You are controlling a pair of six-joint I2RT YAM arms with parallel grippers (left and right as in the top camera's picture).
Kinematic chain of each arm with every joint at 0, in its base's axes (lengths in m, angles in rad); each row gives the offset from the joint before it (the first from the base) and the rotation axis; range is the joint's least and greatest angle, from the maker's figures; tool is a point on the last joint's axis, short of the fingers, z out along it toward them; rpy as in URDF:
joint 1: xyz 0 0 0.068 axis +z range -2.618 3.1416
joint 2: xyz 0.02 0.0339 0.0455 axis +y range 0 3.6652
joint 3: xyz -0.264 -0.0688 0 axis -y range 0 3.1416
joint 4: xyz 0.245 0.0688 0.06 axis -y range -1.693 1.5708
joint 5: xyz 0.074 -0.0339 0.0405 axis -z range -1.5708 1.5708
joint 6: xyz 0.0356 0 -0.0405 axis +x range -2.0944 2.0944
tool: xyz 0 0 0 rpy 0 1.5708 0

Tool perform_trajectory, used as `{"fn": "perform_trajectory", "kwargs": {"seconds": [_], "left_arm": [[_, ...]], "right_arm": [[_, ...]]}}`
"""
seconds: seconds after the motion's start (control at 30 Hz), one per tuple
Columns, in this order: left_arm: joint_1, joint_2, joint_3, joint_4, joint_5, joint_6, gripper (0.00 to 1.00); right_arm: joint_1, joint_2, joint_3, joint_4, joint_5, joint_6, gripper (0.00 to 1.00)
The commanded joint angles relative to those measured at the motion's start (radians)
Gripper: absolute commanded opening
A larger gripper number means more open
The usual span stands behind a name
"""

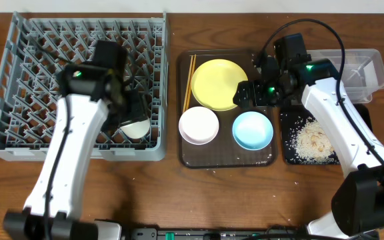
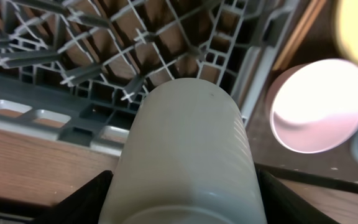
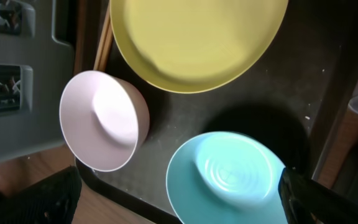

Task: Sort waste into correct bins and load items into the dishwasher
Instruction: 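Carry the cup with the left gripper into the dish rack, then set the cup upside down in the rack and open the left gripper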

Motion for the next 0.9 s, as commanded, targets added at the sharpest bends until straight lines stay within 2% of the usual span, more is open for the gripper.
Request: {"fn": "perform_trajectory", "kwargs": {"seconds": [0.0, 0.3, 0.53, 0.7, 0.87], "left_arm": [[-0.021, 0.053, -0.012, -0.008, -0.051, 0.001, 0.39], [-0.032, 0.185, -0.012, -0.018, -0.065, -0.021, 0.39], [-0.032, 0.255, -0.014, 0.063, -0.064, -0.020, 0.40], [-0.032, 0.263, -0.014, 0.066, -0.064, -0.020, 0.67], [-0.032, 0.263, -0.014, 0.033, -0.064, -0.020, 0.77]], "right_arm": [[0.003, -0.025, 0.022, -0.005, 0.014, -0.023, 0.99], [0.003, -0.025, 0.022, -0.017, 0.014, -0.031, 0.99], [0.003, -0.025, 0.022, -0.017, 0.014, -0.034, 0.99], [0.003, -0.025, 0.022, -0.017, 0.014, -0.034, 0.99], [0.003, -0.025, 0.022, -0.017, 0.014, -0.034, 0.99]]}}
